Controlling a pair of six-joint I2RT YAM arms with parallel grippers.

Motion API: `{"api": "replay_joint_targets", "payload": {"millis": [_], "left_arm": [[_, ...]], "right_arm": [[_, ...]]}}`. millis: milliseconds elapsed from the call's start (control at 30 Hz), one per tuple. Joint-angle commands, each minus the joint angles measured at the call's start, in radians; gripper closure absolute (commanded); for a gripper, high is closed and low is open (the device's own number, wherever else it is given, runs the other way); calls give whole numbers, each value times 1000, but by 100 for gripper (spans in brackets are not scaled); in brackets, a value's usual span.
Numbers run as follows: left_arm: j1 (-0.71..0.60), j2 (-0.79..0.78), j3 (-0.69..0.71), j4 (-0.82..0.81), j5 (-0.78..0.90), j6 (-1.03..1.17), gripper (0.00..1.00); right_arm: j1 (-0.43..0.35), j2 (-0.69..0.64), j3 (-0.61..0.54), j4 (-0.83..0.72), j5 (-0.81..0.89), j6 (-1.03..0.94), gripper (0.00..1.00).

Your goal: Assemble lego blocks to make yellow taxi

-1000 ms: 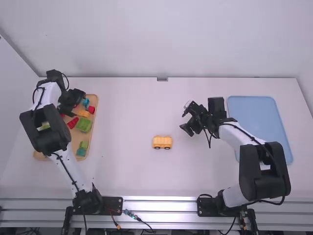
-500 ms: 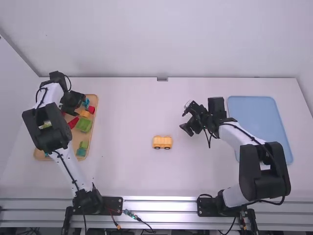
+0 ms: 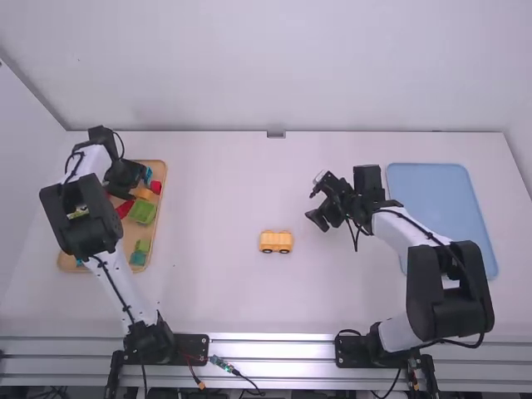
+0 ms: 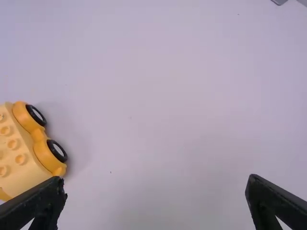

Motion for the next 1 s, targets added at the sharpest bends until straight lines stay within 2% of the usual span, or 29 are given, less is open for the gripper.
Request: {"api": "replay_joint_targets", "payload": {"millis": [0,167,300,533,567,633,733,967], "left_arm": [[-11,6,-26,-1,-14,-8,32],[-11,6,-56,26,-33,-8,33],[-11,6,-58,37,-29,-8,39],[-8,6,-49,56,-29,-15,30],[-3,6,-45,46,-29,-15,31],[-6,6,-45,29,-33,-15,39],[-5,6,-45,-6,-53,-16,43],[-5,6,-45,-18,-85,-14,41]], "right_arm": [[-1,-33,26,-3,22,6,1],[-1,-33,26,-9,42,10,1],[-1,-33,26,-2,42,32,1],[-1,-33,26,-3,42,32,1],[-1,-33,26,-3,41,32,1],[-1,-33,26,-3,41,32,1],[-1,-33,26,-3,41,32,1],[-1,-33,26,-3,41,32,1]]}}
